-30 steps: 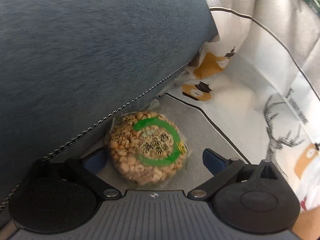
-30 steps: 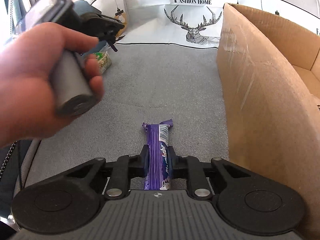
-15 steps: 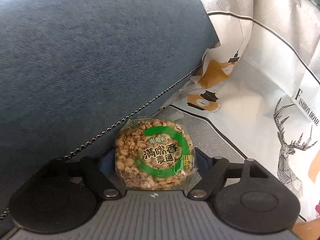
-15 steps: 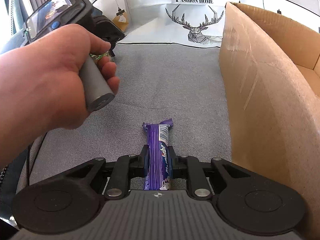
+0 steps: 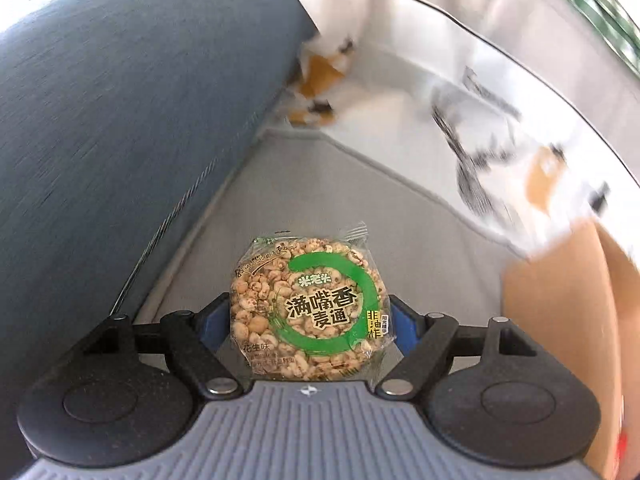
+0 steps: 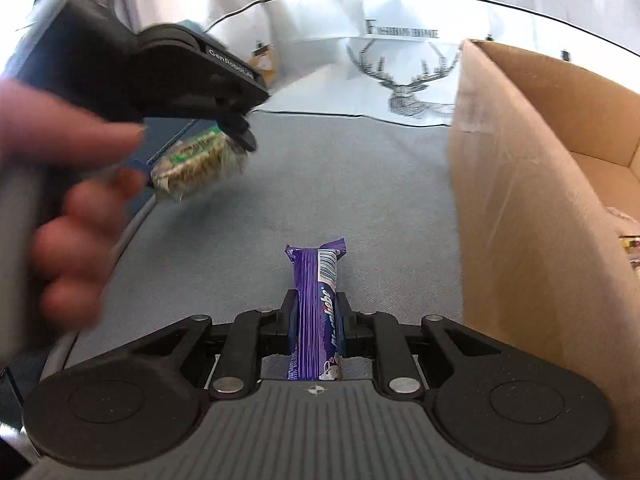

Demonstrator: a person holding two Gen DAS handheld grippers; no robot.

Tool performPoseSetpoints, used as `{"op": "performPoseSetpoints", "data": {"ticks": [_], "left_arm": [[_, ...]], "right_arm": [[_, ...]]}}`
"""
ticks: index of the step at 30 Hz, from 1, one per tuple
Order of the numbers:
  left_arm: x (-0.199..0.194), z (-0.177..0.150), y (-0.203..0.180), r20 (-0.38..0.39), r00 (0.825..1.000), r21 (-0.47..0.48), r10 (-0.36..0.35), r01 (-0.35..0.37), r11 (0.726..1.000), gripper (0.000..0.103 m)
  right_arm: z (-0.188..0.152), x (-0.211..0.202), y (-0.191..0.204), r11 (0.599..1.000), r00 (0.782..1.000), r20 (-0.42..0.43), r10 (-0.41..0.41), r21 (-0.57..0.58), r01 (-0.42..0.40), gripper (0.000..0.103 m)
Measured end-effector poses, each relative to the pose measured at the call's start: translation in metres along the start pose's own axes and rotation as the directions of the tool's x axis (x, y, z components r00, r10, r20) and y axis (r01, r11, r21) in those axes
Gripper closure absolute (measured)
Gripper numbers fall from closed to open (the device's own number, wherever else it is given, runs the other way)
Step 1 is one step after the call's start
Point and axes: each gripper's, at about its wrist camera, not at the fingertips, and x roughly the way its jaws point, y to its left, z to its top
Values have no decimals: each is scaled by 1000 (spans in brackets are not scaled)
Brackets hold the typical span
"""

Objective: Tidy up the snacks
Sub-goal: 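Lift the purple bar with the right gripper while the left carries the grain cake over the box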

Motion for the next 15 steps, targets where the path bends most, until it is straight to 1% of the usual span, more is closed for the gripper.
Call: {"op": "performPoseSetpoints", "data": {"ticks": [3, 6, 9, 12, 15], "left_arm": [[-20, -20, 9, -31, 999, 33, 18, -17, 999, 20], [-34, -36, 23, -64, 997, 3, 45, -45, 999, 20], [-34, -45, 36, -126, 992, -59, 18, -25, 998, 20], [-25, -46, 40, -178, 984, -61, 16, -27, 998, 20], [-16, -45, 39, -201, 979, -52, 33, -45, 998, 19]], "right_arm": [[-4, -7, 3, 999, 999, -18, 33, -33, -33, 85], [-10, -17, 8, 996, 998, -28, 55, -74, -57, 85], [-15, -24, 9, 995, 996, -48, 69, -69, -72, 85], [-21, -27, 10, 993, 990, -102, 101, -57, -107, 84], [-27, -25, 14, 991, 985, -139, 101, -77, -113, 83]]}}
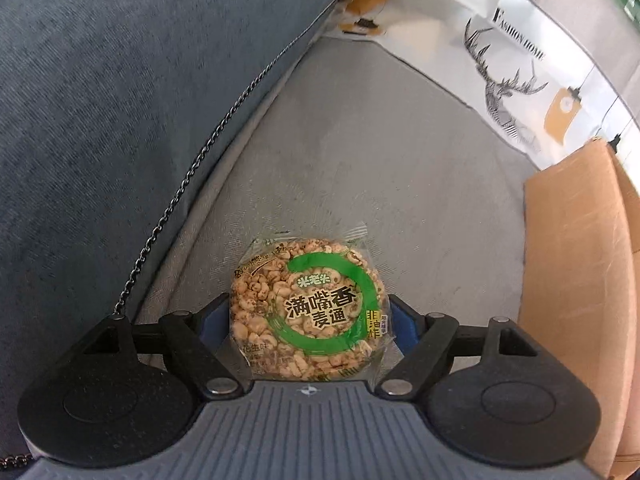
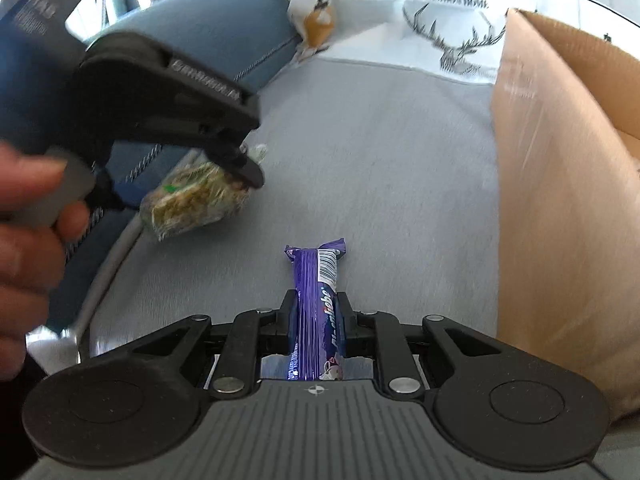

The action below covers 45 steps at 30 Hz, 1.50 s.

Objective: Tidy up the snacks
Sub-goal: 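Lift the purple bar with the right gripper while the left carries the grain cake over the box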

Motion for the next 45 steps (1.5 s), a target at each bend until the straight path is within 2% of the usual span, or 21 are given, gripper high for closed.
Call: {"op": "performPoseSetpoints", "data": {"ticks": [6, 8, 13, 23, 27, 33, 36, 39, 45], "left_arm": [[8, -3, -3, -26, 999, 5, 41, -41, 999, 16], [9, -3, -5, -29, 998, 24, 54, -54, 998, 12], [14, -3, -12, -26, 996, 78, 83, -81, 994, 11], [15, -3, -12, -22, 996, 88, 88, -85, 992, 11], [15, -2, -12, -14, 995, 100, 97, -95, 990, 16], [9, -4, -11, 3, 997, 105, 82, -82, 991, 19], [0, -5, -8, 34, 998, 91, 58, -61, 994, 19], [-19, -8, -6, 108, 994, 82, 18, -27, 996, 19], [-62, -29, -12, 269, 959, 96, -89, 65, 993, 19]], "right_arm": [[-4, 0, 3, 1000, 1000, 5, -21, -11, 21, 83], [-3, 2, 2, 1000, 1000, 5, -23, -3, 23, 82], [-5, 4, 4, 999, 999, 9, -32, -36, 33, 78], [-9, 3, 9, 995, 998, 24, -57, -78, 59, 78], [-9, 3, 10, 993, 997, 34, -69, -96, 72, 84], [-11, -1, 8, 993, 995, 61, -78, -89, 83, 85], [-14, -10, 10, 993, 993, 93, -77, -83, 85, 85], [-15, -25, 11, 993, 987, 145, -76, -74, 88, 85], [-20, -70, 16, 992, 950, 303, -71, -80, 100, 85]]}}
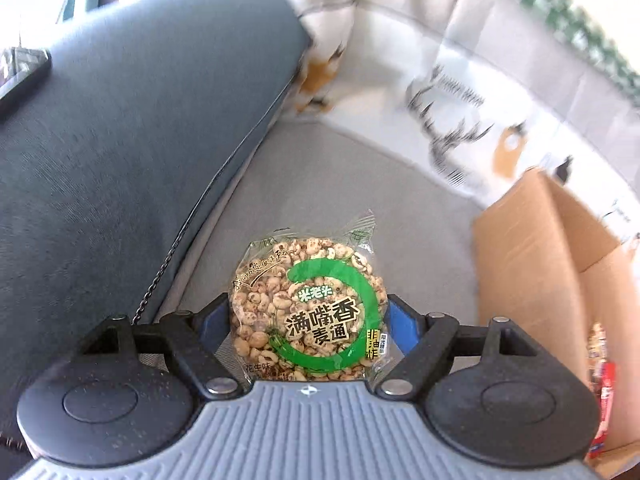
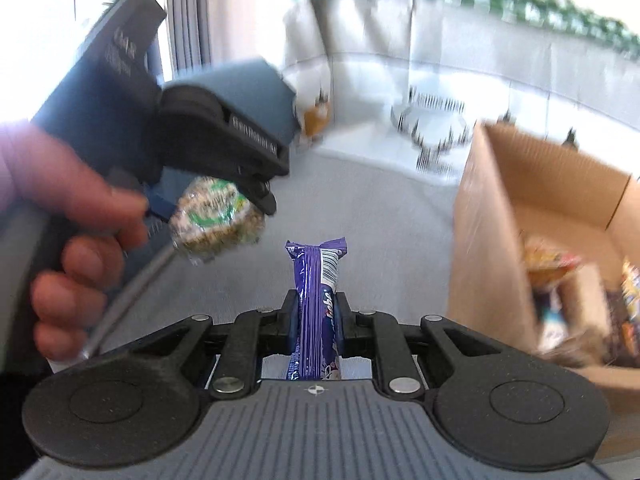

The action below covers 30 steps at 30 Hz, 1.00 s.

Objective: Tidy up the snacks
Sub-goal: 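Lift the purple bar with the right gripper while the left carries the grain cake over the box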

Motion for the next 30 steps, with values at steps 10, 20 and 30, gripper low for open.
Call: {"op": "performPoseSetpoints", "data": {"ticks": [10, 20, 30], "left_arm": [[-23, -9, -19, 45, 997, 59, -62, 59, 997, 19], [-14, -7, -18, 19, 996, 20, -84, 84, 996, 19], [-10, -8, -34, 17, 994, 25, -107, 106, 994, 19]], "right_arm": [[14, -69, -19, 995, 984, 171, -39, -80, 53, 85], [46, -119, -81, 989, 951, 288, -109, -68, 134, 85], [51, -122, -190, 945, 900, 289, -326, 100, 310, 86]]}}
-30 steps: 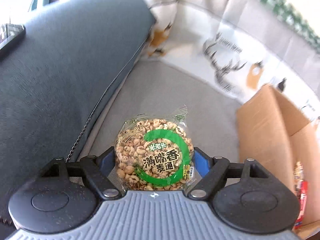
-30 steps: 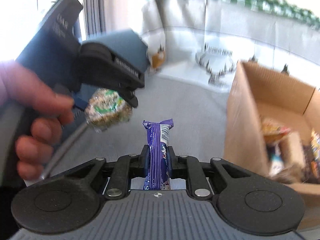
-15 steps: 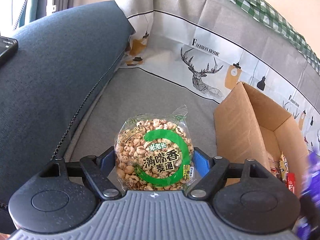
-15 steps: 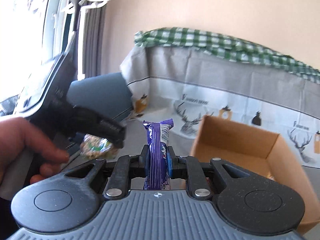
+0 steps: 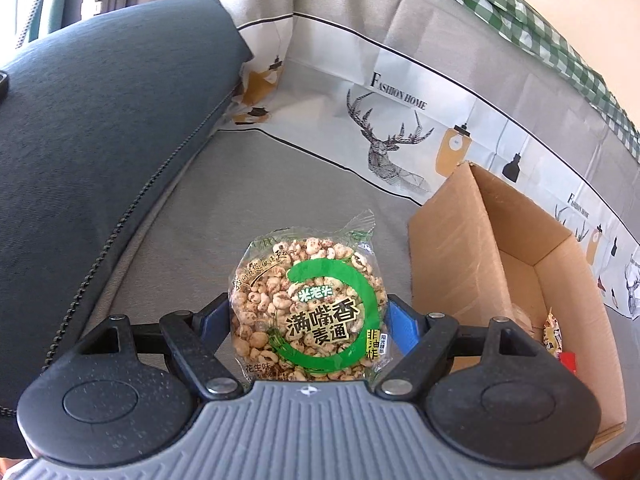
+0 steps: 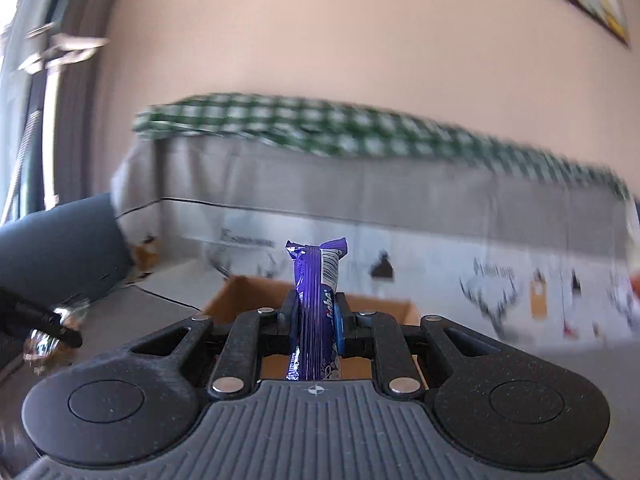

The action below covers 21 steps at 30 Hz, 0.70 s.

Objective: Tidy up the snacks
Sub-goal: 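Lift the purple bar with the right gripper while the left carries the grain cake over the box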

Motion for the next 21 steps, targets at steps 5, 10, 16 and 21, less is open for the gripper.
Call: {"op": "performPoseSetpoints", "data": {"ticks": [5, 10, 16, 21], "left_arm": [[4, 1, -16, 23, 1000, 22, -16, 16, 1000, 19], [1, 0, -37, 80, 996, 58, -46, 41, 997, 19], [-8, -2, -65, 185, 975, 122, -120, 98, 988, 19], [-17, -5, -90, 266, 945, 183, -189, 142, 973, 19]], "right_arm": [[-7, 3, -12, 997, 1000, 4, -24, 78, 24, 86], [-13, 7, -16, 995, 999, -13, -44, 91, 45, 86], [-16, 12, -20, 994, 997, -24, -72, 81, 74, 86], [-18, 14, -21, 995, 996, -20, -84, 56, 85, 86]]}}
